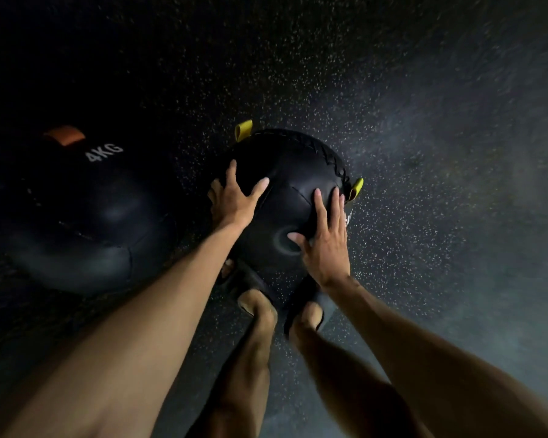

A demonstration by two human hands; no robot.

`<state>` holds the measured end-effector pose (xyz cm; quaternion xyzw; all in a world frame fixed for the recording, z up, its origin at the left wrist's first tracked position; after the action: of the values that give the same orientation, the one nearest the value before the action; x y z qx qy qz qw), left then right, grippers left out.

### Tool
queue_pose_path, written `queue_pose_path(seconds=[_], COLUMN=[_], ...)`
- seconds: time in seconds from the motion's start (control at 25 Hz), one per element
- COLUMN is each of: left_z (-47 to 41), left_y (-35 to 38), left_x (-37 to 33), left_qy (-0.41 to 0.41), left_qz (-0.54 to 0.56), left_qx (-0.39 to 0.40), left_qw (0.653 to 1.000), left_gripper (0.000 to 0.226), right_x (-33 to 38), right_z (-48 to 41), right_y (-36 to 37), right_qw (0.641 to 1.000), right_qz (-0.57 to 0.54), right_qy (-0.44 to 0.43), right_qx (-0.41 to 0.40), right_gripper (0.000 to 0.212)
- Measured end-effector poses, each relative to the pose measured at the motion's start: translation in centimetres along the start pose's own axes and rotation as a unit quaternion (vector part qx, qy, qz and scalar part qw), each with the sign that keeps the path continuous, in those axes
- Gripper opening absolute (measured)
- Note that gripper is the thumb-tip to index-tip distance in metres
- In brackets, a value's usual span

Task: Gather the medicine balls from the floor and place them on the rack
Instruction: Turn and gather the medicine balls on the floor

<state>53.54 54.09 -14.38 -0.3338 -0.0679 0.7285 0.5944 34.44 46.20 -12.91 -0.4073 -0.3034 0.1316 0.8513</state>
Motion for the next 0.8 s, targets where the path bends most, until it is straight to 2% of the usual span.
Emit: queue_pose_path(seconds=[0.12, 0.2, 0.28, 0.4, 0.52, 0.6, 0.68, 0.8], left_z=[0.9, 1.7, 2.0, 0.4, -3.6, -6.3, -8.8, -11.5], left_y=[0.4, 0.9, 1.8, 2.1, 0.9, -0.2, -1.1, -2.1], left_x=[0.3, 0.3, 0.3, -2.2, -7.5, -11.5, -15.1, -18.5], left_qy=[0.068, 0.125, 0.149, 0.125, 0.098, 0.073, 0.043, 0.024], left_qz=[-0.009, -0.048, -0.094, -0.103, -0.119, -0.117, -0.101, -0.103], left_qx=[-0.039, -0.038, -0.027, -0.039, -0.033, -0.022, -0.029, -0.071], left_qw=[0.997, 0.99, 0.984, 0.986, 0.988, 0.99, 0.994, 0.992], left_gripper=[0.084, 0.093, 0.108, 0.114, 0.111, 0.11, 0.104, 0.092], right_x=[-0.1, -0.2, -0.2, -0.1, 0.2, 0.2, -0.5, -2.3], right_z=[-3.0, -6.0, -10.2, -17.4, -21.5, -20.7, -18.1, -16.4], right_y=[-1.4, -3.0, -4.9, -8.1, -10.4, -11.2, -11.4, -11.1], right_qw=[1.0, 0.999, 0.998, 0.993, 0.989, 0.993, 0.997, 0.997], right_qz=[-0.014, -0.017, -0.029, -0.054, -0.098, -0.102, -0.074, -0.068], right_qy=[0.023, 0.028, 0.036, 0.063, 0.101, 0.061, 0.003, -0.015], right_qx=[0.005, 0.019, 0.043, 0.088, 0.048, 0.008, -0.003, 0.044], right_gripper=[0.095, 0.094, 0.094, 0.093, 0.08, 0.071, 0.074, 0.087])
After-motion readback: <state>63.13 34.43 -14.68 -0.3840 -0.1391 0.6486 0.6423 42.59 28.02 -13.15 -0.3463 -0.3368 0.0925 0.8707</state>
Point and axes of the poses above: each hand's wrist, its own z-axis away from the middle knuckle, its own y-axis out of the palm, x = y × z, the point moved 1 cm from there along -z, towards the middle knuckle, and after that the axes turned 3 degrees about x, right-handed, at the moved point
